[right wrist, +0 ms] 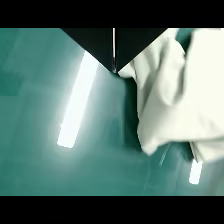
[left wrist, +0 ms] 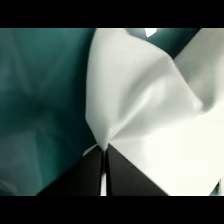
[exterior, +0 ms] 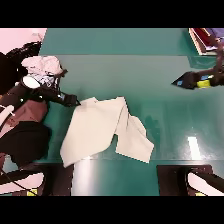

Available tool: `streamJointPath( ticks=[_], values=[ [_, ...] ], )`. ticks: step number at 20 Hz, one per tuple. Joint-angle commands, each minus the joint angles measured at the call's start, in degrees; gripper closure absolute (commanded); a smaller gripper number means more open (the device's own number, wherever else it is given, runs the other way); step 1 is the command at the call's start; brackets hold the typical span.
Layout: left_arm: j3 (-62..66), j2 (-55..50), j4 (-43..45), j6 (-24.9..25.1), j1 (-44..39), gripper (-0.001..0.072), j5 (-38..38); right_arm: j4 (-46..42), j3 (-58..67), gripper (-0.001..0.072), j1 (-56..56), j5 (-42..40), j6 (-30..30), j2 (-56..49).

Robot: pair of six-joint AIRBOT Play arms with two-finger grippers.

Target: Fold the shirts.

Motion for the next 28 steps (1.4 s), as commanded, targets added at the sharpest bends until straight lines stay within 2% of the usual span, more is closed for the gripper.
streamJointPath(
  ticks=[1, 3, 4, 7, 12, 17, 18, 19, 20, 21, 24, 28],
  values=[
    [9.77, 0.00, 7.61, -2.32, 0.07, 0.0686, -5.22, -4.20, -2.54, 0.0658, 7.26, -2.62, -0.04, -6.49],
    [12.46, 0.00, 7.56, -2.36, 0.07, 0.0686, -5.33, -4.20, -1.51, 0.0147, 12.02, -6.19, -0.04, -12.04],
    [12.79, -0.02, 7.56, -2.38, 0.07, 0.0685, -5.33, -4.04, -0.26, 0.0117, 14.03, -8.00, -0.04, -15.32],
    [12.76, -0.04, 7.58, -2.38, 0.07, 0.0685, -5.90, -1.49, 7.30, 0.0160, 17.84, -9.09, -0.04, -25.86],
    [12.76, -0.04, 7.61, -3.65, 0.07, 0.0685, -5.62, 6.69, 21.14, 0.0160, 21.03, -8.28, -0.09, -39.52],
    [12.76, -0.04, 7.58, -3.65, 0.07, 0.0685, -5.79, 12.13, 32.50, 0.0163, 23.37, -2.67, 0.00, -49.35],
    [12.76, -0.04, 7.61, -3.65, 0.07, 0.0685, -5.92, 12.55, 34.16, 0.0217, 24.00, -2.19, 0.00, -50.45],
    [12.76, -0.04, 7.61, -3.67, 0.07, 0.0685, -6.16, 12.24, 35.56, 0.0338, 24.52, -1.77, -0.02, -51.23],
    [12.76, -0.04, 7.58, -3.67, 0.07, 0.0685, -6.47, 12.31, 36.37, 0.0483, 24.83, -1.64, -0.04, -51.84],
    [12.76, -0.04, 7.56, -3.67, 0.07, 0.0685, -6.86, 12.11, 36.59, 0.0691, 24.92, -1.66, -0.26, -51.91],
    [13.84, 1.16, 7.63, -4.66, 0.07, 0.0687, -7.08, 9.33, 39.56, 0.0698, 24.17, 0.09, -1.14, -50.38],
    [23.04, 10.49, 7.58, -5.81, 0.07, 0.0687, -5.46, -0.66, 48.83, 0.0699, 21.94, 1.18, -0.35, -38.93]
  ],
)
